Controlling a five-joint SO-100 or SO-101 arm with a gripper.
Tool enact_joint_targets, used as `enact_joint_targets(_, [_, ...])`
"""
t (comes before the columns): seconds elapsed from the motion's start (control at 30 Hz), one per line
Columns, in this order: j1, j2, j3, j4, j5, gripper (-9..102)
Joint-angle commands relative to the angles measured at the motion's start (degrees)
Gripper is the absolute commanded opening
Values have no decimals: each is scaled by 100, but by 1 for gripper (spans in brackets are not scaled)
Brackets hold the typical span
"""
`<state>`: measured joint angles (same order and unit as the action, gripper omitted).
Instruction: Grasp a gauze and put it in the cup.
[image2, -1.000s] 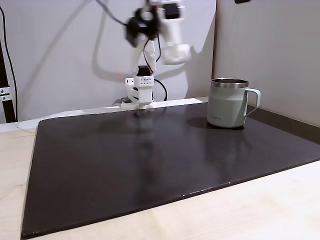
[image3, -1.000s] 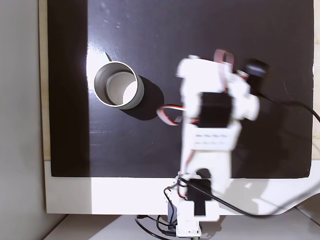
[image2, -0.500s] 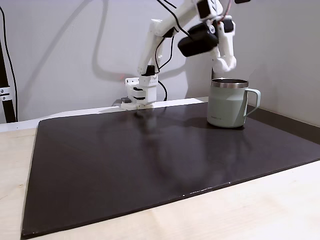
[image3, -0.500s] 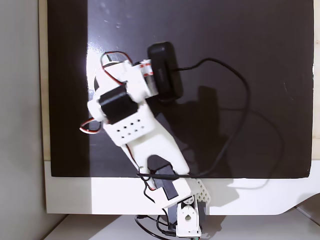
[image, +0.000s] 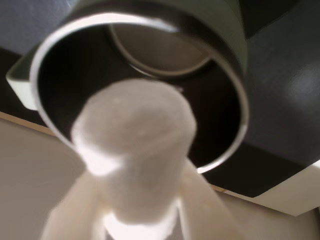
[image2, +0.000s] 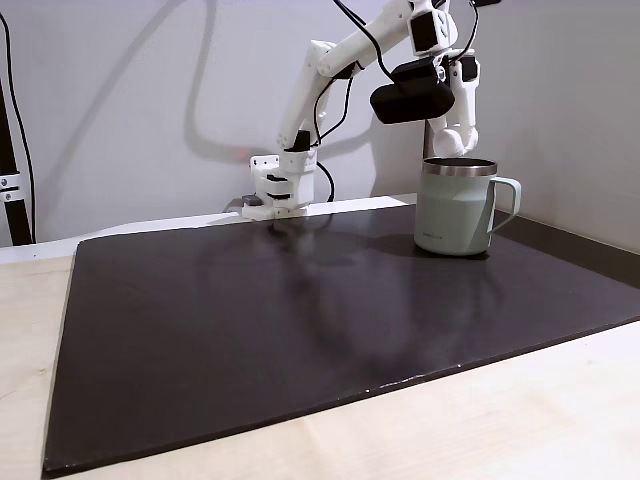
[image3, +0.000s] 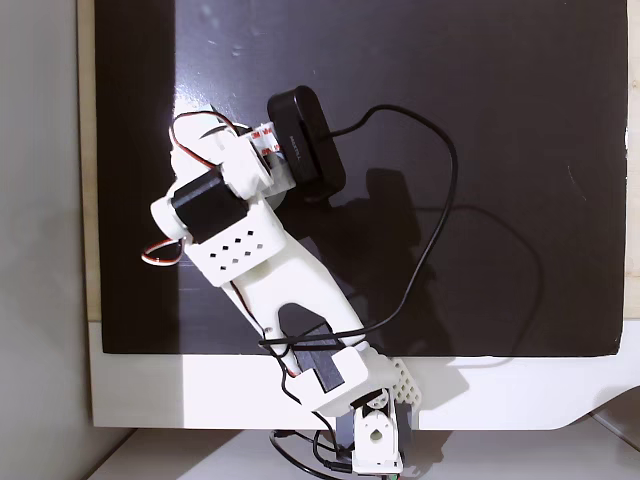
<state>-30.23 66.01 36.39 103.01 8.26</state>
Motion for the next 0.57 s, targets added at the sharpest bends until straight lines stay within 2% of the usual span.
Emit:
enact_joint_targets(0.0, [-70, 79, -211, 26, -35, 23])
enact_joint_targets(0.1, [-97, 97, -211, 26, 44, 26])
enact_joint_targets(0.53, [-149, 149, -62, 26, 44, 26])
